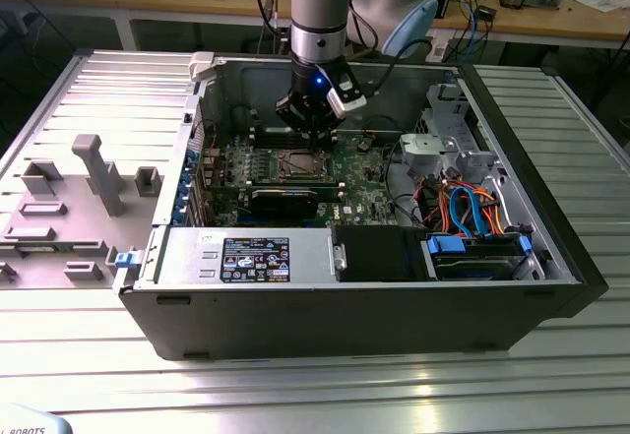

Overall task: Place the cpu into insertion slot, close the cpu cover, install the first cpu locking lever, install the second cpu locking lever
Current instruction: 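Install the first cpu locking lever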

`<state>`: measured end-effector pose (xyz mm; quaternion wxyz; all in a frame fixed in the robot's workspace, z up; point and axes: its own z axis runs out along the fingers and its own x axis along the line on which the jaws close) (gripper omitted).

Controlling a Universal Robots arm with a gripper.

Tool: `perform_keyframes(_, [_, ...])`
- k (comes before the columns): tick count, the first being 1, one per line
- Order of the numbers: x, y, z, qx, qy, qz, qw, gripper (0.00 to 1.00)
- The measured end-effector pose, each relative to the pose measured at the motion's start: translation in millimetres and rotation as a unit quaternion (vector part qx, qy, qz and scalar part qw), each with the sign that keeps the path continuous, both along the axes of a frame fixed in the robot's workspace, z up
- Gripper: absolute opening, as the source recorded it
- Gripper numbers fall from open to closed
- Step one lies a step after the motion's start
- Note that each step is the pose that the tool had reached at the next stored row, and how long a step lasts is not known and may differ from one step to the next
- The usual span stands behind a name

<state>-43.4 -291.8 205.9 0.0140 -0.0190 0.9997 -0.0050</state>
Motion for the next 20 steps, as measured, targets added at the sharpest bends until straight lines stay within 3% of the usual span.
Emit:
perform_keyframes(12, [0.2,0.5,-3.0,-0.0005,0.0000,0.000,1.00000,0.11])
perform_keyframes(20, [0.2,0.6,0.8,-0.0004,-0.0001,0.000,1.00000,0.11])
